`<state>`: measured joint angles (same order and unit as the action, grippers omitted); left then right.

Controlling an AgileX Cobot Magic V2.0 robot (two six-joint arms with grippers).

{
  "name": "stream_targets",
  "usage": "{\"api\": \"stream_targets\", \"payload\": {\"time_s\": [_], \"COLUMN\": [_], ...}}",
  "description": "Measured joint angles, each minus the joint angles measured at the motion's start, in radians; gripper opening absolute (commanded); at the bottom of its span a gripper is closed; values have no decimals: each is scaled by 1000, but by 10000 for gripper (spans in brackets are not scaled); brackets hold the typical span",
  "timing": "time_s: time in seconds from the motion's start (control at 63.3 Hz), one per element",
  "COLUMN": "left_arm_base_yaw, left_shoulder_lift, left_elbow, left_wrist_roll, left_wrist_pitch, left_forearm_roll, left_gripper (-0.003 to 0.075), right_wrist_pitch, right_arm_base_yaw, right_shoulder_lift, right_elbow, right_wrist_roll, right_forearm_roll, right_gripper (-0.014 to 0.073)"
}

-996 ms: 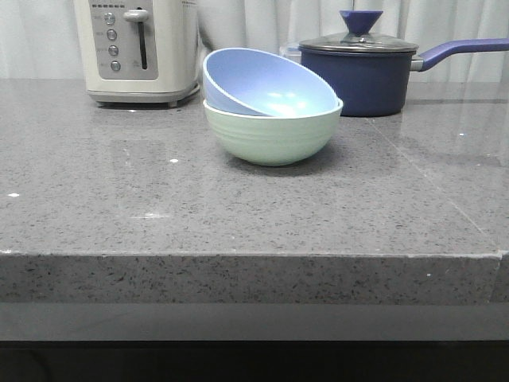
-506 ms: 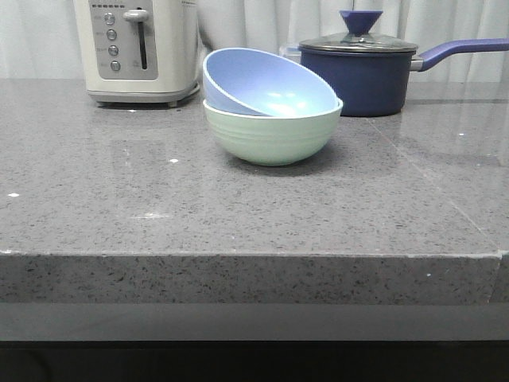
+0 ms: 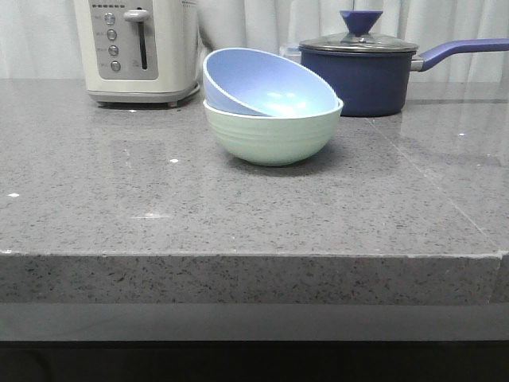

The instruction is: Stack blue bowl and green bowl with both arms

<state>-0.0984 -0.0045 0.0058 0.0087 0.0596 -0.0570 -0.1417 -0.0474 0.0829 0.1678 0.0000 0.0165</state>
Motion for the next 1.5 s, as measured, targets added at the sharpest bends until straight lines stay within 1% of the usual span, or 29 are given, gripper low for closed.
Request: {"api": "stream_targets", "payload": {"time_s": [0.079, 0.142, 0.3, 0.522, 0.743, 0.901, 1.502], "left_arm_base_yaw": [0, 0, 0, 0, 0, 0, 0], "left_shoulder_lift": [0, 0, 0, 0, 0, 0, 0], "left_elbow": [0, 0, 0, 0, 0, 0, 0], "left_wrist_roll": [0, 0, 0, 0, 0, 0, 0], "left_wrist_pitch": [0, 0, 0, -1, -1, -1, -1], "left_forearm_roll": [0, 0, 0, 0, 0, 0, 0], "left_gripper": [-20, -20, -20, -20, -20, -20, -20], "right_wrist_pitch": [81, 119, 142, 142, 142, 109, 109], "right_arm_base_yaw": [11, 17, 22, 39, 39, 39, 40], "right_shoulder_lift": [-42, -67, -91, -93, -93, -93, -93], "right_elbow": [-77, -125, -190, -195, -195, -195, -195], "right_wrist_roll": [0, 0, 0, 0, 0, 0, 0], "right_forearm_roll": [0, 0, -2, -2, -2, -2, -2], "right_gripper": [-54, -54, -54, -54, -54, -54, -54]}}
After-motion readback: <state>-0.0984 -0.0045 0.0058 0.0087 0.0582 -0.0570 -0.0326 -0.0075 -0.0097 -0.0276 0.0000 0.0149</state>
